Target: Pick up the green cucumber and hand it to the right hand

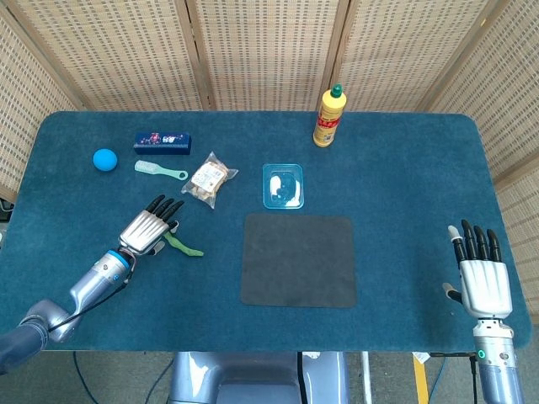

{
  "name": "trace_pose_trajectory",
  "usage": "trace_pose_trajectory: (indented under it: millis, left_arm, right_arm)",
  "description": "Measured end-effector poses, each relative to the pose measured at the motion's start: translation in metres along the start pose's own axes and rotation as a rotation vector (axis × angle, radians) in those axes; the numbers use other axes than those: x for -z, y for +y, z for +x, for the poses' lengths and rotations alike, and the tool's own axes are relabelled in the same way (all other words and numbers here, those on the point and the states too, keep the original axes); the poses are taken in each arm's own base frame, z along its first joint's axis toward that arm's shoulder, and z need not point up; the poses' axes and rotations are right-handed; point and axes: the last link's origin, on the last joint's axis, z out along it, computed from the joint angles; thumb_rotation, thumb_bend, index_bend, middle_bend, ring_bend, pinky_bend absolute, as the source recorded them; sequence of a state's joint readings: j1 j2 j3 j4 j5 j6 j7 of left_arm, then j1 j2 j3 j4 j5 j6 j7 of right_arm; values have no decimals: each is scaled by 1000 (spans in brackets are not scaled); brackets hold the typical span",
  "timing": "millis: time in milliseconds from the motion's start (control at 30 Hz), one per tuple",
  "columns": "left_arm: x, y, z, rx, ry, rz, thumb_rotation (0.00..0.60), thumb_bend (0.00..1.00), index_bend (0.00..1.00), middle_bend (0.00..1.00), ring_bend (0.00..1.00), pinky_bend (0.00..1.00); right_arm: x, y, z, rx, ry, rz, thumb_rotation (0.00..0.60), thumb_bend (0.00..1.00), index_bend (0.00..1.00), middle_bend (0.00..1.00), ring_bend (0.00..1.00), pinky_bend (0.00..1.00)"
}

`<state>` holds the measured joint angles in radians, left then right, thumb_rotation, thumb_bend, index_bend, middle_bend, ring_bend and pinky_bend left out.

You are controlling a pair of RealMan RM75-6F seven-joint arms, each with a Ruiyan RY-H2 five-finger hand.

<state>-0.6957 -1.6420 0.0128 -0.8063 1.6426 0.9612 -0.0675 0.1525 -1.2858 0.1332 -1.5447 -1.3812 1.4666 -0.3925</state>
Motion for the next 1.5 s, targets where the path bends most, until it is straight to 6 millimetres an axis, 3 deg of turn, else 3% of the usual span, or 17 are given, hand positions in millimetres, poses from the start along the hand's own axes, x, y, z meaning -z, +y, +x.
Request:
trace_pose_trajectory:
  millis: [867,1500]
  left_arm:
    - [-11,8,-6,2,-6,13,600,368,540,0,0,0]
    - [-8,5,-2,50,5,27,600,540,686,0,0,0]
  right_arm:
    - [0,1,2,-14,-2,3,600,0,0,0,0,0]
    - [1,0,2,-18,-8,8,600,0,0,0,0,0]
